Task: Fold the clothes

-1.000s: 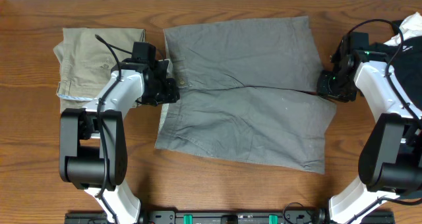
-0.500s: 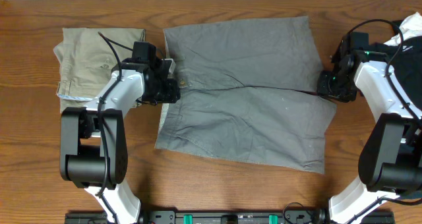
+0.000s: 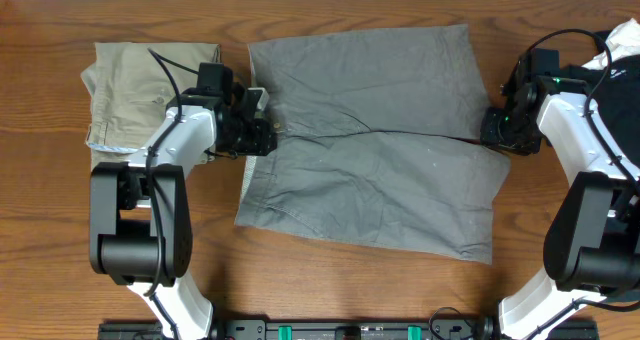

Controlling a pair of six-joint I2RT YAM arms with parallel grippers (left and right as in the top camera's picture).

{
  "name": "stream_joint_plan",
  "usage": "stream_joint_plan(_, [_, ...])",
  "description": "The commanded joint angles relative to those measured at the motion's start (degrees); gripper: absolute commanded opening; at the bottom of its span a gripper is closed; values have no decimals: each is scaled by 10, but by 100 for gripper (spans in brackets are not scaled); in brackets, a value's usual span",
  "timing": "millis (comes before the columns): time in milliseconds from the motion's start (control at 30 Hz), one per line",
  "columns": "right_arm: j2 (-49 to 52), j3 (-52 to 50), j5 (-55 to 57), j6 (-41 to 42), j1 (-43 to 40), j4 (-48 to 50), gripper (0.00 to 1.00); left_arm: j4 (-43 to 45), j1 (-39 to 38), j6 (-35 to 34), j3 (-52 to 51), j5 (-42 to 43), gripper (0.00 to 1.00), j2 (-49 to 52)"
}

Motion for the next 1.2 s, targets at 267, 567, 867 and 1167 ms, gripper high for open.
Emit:
stream_joint_plan(267, [0,4,4,-5,-3,-1,45,-7,11,10,-5,37,41,49])
stream_joint_plan(567, [0,4,4,-5,-3,0,46,-27,15,1,-4,37,19,44])
stream_joint_plan(867, [0,4,4,-5,-3,0,46,-41,34,-17,1,37,6,7])
stream_joint_plan(1167, [0,4,4,-5,-3,0,46,-67,35,-23,1,29,6,-8])
